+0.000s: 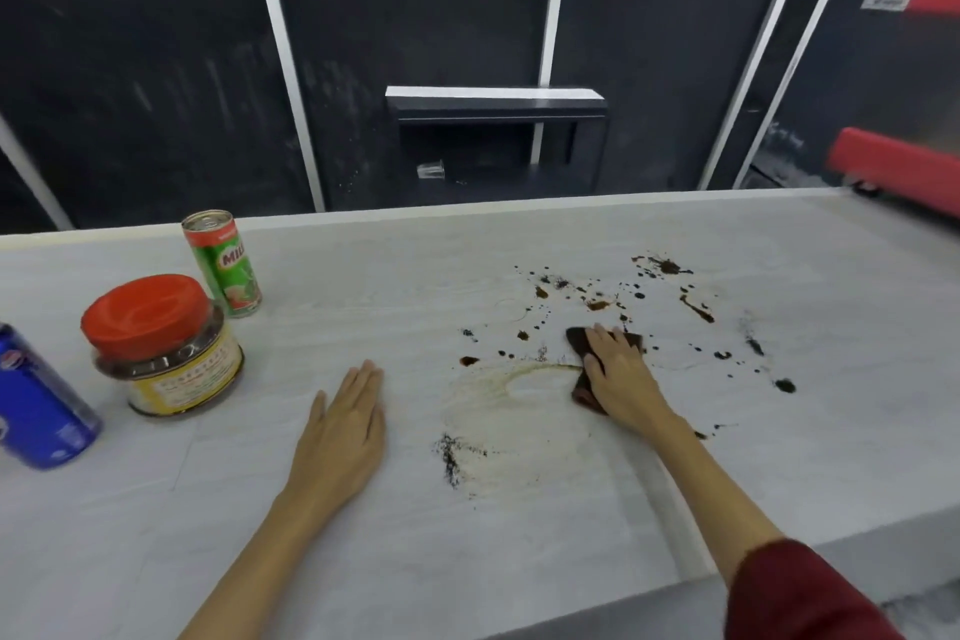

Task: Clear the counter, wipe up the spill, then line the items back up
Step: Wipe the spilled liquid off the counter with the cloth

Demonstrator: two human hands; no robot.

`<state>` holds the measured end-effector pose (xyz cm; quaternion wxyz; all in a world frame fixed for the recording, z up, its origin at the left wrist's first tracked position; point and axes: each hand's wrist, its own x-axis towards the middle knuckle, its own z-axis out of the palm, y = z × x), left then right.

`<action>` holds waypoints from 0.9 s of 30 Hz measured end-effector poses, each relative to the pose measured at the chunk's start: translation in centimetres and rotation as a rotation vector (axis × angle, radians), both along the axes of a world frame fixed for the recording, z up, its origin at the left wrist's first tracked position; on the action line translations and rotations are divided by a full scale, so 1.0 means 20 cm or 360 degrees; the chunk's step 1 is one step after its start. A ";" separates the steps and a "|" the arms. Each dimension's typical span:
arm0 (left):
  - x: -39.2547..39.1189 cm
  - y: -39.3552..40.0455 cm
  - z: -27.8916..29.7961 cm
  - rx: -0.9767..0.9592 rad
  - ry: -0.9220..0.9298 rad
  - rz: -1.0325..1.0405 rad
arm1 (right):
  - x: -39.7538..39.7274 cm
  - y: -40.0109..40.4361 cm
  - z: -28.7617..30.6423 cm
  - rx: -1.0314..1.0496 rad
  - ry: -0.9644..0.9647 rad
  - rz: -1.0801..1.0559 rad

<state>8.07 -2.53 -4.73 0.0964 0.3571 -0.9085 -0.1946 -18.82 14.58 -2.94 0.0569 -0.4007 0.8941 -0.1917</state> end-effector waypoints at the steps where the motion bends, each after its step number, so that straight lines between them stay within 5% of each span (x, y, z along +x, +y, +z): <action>1: -0.02 -0.03 0.00 0.0000 0.0008 0.0000 | -0.03 -0.10 0.01 0.0012 -0.0016 0.0042; 5: -0.10 -0.10 0.01 0.0033 0.0036 0.0049 | 0.07 -0.38 0.00 0.0115 -0.0024 0.0369; 10: -0.21 -0.18 0.02 0.0038 0.0062 0.0128 | 0.22 -0.23 -0.02 0.0126 -0.0006 0.0762; 18: -0.30 -0.19 -0.02 -0.0046 0.0048 0.0186 | -0.46 -0.18 -0.02 -0.0006 0.0030 0.0059; 27: -0.32 -0.21 -0.01 -0.0055 0.0082 0.0221 | -0.45 -0.80 0.03 0.0075 -0.0164 0.0539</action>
